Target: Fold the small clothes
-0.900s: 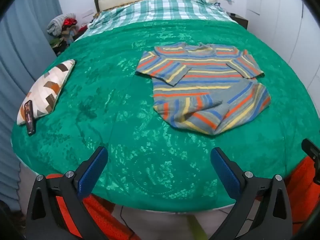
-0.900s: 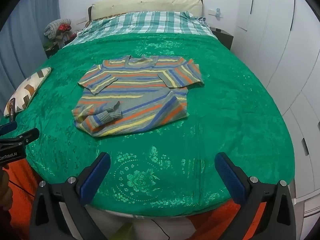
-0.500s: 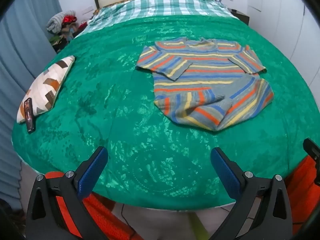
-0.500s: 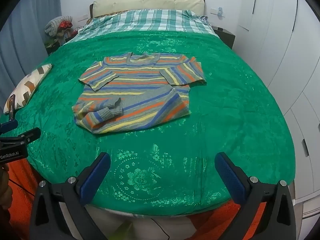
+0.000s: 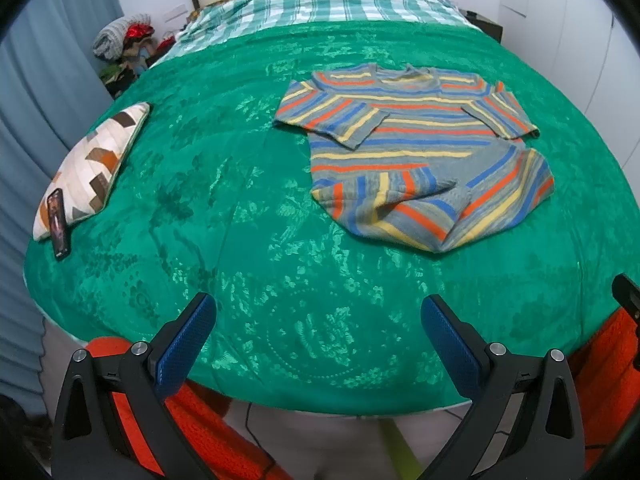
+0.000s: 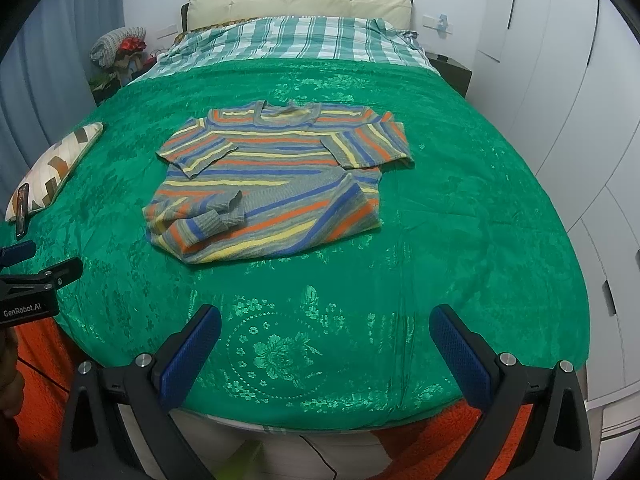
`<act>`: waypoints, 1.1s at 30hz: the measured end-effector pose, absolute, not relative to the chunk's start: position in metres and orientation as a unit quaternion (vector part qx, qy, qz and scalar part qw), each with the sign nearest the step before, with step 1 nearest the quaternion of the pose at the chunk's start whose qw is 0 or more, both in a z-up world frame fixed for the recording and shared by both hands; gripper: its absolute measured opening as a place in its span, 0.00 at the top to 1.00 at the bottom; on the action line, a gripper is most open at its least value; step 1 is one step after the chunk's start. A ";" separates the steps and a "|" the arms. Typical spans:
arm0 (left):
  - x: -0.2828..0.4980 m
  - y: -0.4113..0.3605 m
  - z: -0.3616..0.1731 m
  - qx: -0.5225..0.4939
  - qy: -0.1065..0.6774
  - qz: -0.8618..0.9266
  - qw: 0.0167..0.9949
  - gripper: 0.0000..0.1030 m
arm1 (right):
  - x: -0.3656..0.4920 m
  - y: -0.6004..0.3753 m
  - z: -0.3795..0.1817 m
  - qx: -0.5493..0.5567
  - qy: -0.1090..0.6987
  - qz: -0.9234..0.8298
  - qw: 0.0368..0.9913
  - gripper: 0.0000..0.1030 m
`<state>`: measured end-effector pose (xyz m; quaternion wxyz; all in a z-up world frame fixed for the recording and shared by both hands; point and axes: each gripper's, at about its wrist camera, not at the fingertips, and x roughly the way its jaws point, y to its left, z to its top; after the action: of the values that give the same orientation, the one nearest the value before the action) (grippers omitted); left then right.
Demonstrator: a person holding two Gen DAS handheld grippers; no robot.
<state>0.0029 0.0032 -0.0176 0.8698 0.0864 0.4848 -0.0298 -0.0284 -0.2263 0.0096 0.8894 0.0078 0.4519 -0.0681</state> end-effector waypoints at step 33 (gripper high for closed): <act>0.002 -0.002 -0.023 0.096 0.489 -0.029 0.866 0.01 | -0.029 -0.225 0.017 -0.051 0.449 -0.126 0.883 0.00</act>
<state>0.0021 -0.0016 -0.0228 0.8664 0.0960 0.4892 -0.0291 -0.0290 -0.2253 0.0171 0.8828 -0.0513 0.4495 -0.1263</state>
